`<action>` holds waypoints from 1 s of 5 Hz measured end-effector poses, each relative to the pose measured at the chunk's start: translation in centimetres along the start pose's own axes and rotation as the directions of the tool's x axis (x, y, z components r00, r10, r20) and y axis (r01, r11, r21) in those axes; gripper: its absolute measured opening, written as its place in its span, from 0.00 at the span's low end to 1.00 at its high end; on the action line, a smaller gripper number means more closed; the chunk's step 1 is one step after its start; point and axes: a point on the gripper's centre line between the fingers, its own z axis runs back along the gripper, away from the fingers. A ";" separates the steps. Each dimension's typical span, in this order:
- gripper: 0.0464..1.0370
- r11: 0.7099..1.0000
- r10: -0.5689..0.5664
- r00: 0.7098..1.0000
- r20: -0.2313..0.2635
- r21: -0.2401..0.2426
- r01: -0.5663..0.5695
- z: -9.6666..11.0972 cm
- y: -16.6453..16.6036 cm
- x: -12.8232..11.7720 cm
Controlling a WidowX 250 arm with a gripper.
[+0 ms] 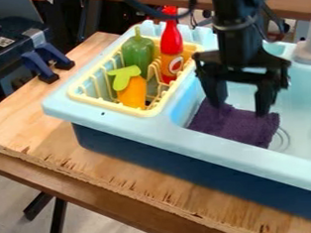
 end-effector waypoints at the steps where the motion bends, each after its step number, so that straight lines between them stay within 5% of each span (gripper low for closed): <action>1: 0.96 0.999 -0.001 0.999 -0.035 0.040 0.002 -1.5 -0.2 -0.4; 3: 0.96 0.984 0.121 0.992 -0.032 0.137 -0.115 -1.8 2.7 -0.6; 4: 0.96 0.978 0.161 0.987 -0.011 0.140 -0.158 -1.2 4.0 -1.1; 5: 0.96 0.978 0.153 0.987 -0.050 0.151 -0.144 -2.4 3.7 -1.3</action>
